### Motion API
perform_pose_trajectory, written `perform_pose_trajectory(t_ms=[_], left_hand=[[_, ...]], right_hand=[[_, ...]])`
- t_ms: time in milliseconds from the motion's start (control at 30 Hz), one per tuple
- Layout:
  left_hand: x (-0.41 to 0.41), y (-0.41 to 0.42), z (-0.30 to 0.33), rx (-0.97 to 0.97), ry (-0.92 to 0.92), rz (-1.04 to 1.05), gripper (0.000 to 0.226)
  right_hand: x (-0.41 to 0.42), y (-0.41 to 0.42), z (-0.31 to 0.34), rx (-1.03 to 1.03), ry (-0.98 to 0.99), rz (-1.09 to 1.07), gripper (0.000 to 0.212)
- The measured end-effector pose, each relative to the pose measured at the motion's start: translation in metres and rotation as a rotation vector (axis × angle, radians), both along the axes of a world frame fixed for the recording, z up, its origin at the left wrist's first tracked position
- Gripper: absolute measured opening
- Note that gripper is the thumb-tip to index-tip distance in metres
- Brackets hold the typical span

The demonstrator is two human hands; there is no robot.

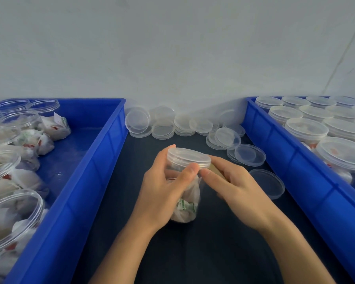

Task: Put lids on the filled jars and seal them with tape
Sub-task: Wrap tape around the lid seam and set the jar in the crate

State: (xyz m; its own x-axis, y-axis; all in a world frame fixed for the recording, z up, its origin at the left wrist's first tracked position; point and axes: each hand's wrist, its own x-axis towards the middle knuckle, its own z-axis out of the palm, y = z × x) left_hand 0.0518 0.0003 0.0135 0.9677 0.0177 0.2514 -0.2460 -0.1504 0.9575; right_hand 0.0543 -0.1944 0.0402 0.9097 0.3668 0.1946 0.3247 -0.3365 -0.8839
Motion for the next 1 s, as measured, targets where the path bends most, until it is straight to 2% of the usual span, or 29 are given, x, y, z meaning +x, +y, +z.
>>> perform_pose_trajectory(t_ms=[200, 333, 500, 600, 1000], left_hand=[[0.003, 0.007, -0.001, -0.029, 0.045, 0.031, 0.081], [0.004, 0.011, 0.0, -0.034, 0.069, 0.026, 0.079], [0.004, 0.012, 0.001, -0.041, 0.099, 0.004, 0.071], [0.004, 0.012, 0.0, -0.056, 0.109, -0.012, 0.074], [0.003, 0.015, 0.004, -0.103, 0.152, -0.105, 0.065]], right_hand=[[0.0, 0.001, -0.003, -0.051, 0.001, 0.018, 0.027], [0.003, -0.004, -0.004, -0.045, 0.053, 0.004, 0.036], [0.004, -0.006, -0.002, -0.007, 0.103, -0.007, 0.036], [0.004, -0.007, -0.002, -0.055, 0.092, -0.045, 0.044], [0.001, -0.004, -0.001, -0.153, 0.071, -0.083, 0.04]])
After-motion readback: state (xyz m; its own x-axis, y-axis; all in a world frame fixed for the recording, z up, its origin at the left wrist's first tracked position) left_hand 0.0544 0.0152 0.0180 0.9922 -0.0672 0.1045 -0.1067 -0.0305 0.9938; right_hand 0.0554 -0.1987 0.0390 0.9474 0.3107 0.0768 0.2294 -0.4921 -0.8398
